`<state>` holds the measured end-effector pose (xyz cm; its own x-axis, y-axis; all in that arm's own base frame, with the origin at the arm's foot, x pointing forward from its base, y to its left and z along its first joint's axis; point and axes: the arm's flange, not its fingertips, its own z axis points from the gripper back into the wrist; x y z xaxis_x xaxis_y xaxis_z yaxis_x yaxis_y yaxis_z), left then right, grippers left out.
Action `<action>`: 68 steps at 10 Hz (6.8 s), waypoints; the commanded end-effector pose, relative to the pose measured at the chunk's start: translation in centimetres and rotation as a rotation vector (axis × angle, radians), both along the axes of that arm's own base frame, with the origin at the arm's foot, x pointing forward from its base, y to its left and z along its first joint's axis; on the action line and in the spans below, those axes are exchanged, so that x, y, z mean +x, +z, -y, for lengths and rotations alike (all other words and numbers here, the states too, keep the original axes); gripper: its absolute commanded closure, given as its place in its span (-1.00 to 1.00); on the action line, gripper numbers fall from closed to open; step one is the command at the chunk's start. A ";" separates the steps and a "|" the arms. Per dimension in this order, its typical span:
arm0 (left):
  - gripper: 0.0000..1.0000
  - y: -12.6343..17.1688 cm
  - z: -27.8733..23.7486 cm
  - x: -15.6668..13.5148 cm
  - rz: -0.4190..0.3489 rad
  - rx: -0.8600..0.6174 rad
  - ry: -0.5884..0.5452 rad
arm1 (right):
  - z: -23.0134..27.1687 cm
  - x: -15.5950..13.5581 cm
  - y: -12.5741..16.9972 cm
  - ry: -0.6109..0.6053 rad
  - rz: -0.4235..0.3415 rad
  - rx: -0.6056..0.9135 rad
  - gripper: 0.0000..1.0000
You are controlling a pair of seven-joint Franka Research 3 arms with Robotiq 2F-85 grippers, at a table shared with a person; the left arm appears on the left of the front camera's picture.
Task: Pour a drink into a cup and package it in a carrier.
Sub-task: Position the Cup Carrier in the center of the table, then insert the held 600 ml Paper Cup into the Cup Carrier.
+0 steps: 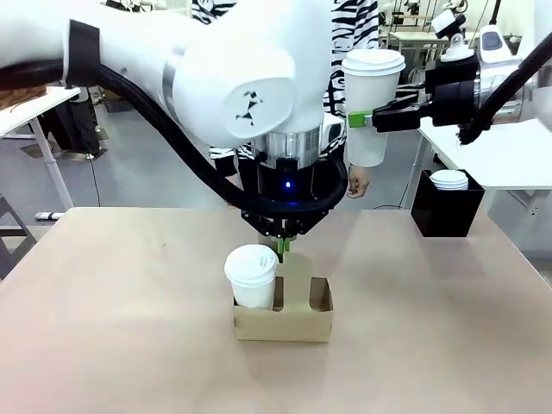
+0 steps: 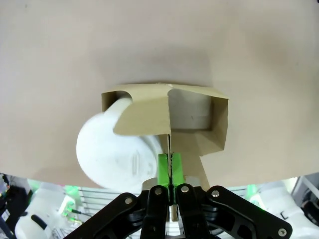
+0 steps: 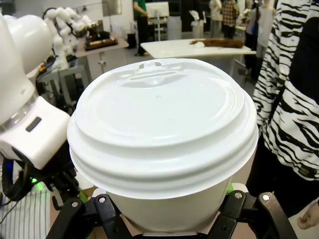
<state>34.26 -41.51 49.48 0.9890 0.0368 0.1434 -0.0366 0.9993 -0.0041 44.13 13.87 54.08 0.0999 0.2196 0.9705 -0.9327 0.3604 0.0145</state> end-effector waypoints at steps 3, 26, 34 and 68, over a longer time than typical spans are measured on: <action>0.96 -0.4 0.1 0.1 -0.002 0.003 0.003 | -0.3 0.2 0.4 -0.009 0.009 -0.001 -0.60; -1.00 8.0 -26.0 -0.5 -0.009 -0.021 -0.842 | -2.7 -2.0 -14.7 0.505 -0.070 0.068 -0.60; -1.00 -2.0 -35.2 3.1 0.099 -0.113 -0.974 | -7.4 -2.5 -18.1 0.668 -0.088 0.205 -0.60; -1.00 -8.2 -40.2 4.3 0.157 -0.228 -1.081 | 6.2 1.5 -18.4 0.343 -0.145 -0.211 -1.00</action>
